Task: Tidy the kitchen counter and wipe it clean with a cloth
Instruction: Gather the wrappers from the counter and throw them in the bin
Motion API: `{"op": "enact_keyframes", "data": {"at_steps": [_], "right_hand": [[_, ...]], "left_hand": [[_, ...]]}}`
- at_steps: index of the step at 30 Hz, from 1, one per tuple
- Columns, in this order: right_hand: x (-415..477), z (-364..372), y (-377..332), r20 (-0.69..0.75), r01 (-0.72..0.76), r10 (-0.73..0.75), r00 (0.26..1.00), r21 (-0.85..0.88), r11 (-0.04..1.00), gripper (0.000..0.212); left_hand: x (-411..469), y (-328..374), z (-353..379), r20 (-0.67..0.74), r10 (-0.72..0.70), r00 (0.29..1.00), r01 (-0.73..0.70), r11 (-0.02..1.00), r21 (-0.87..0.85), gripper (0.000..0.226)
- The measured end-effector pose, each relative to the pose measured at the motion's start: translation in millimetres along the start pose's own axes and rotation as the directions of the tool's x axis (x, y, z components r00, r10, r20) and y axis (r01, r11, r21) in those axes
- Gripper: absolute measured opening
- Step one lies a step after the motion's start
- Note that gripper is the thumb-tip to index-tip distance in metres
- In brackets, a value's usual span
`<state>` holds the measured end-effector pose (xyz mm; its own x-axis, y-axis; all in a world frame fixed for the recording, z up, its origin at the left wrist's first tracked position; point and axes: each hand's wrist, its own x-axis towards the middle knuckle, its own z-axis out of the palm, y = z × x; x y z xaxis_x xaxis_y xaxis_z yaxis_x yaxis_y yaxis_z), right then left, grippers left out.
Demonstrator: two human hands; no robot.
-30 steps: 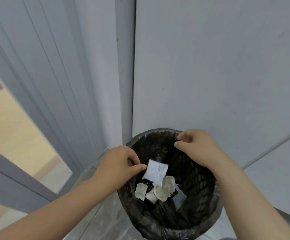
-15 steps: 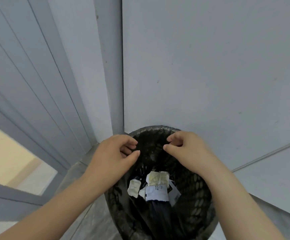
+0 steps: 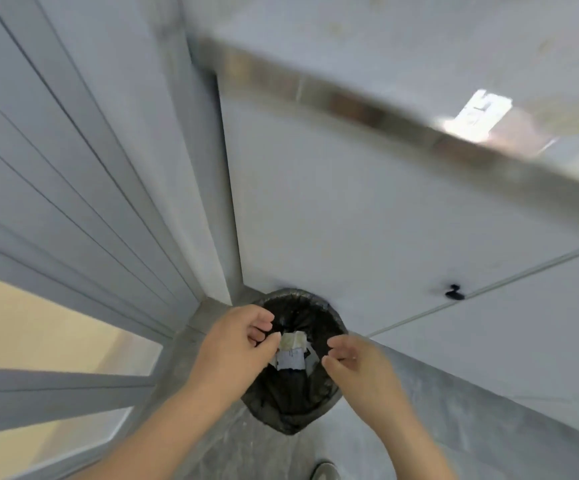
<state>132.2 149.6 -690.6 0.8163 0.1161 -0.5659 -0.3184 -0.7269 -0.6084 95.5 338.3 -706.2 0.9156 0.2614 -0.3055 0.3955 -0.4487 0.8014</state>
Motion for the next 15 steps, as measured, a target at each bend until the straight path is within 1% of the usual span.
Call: {"op": "enact_keyframes", "data": {"at_steps": [2,4,6,9,11,13,15], "right_hand": [[-37.2,-33.5,-29.2,-0.004,0.012,-0.012,1.0,0.014,1.0,0.016],[-78.4,-70.8,-61.9,-0.016,0.033,-0.033,0.999,0.018,0.999,0.019],[-119.4,-111.6,-94.8,-0.03,0.054,-0.054,0.998,0.024,0.998,0.021],[-167.7,-163.7,-136.4,-0.037,0.096,-0.094,0.995,0.049,0.994,0.021],[-199.5,-203.5,-155.5,-0.054,0.137,-0.134,0.99,0.063,0.989,0.021],[-217.7,-228.2,-162.5,-0.057,0.18,-0.177,0.983,0.06,0.982,0.021],[-237.7,-258.0,-167.4,-0.069,0.221,-0.216,0.974,0.071,0.973,0.02]], "left_hand": [[-22.4,46.8,-23.0,0.006,-0.003,1.0,0.003,1.0,-0.023,0.019],[-48.7,100.2,-48.2,0.016,0.005,1.0,-0.005,1.0,-0.019,0.014],[-75.5,155.9,-71.1,0.025,0.014,1.0,-0.014,1.0,-0.001,0.013],[-107.8,220.1,-95.9,0.012,0.036,0.999,-0.035,0.999,-0.016,0.015],[-128.5,263.9,-109.3,0.009,0.049,0.999,-0.049,0.999,0.001,0.014],[-140.1,286.9,-114.8,-0.001,0.05,0.999,-0.05,0.999,0.001,0.011],[-150.4,313.2,-117.6,-0.044,0.045,0.998,-0.046,0.999,-0.018,0.01]]}}
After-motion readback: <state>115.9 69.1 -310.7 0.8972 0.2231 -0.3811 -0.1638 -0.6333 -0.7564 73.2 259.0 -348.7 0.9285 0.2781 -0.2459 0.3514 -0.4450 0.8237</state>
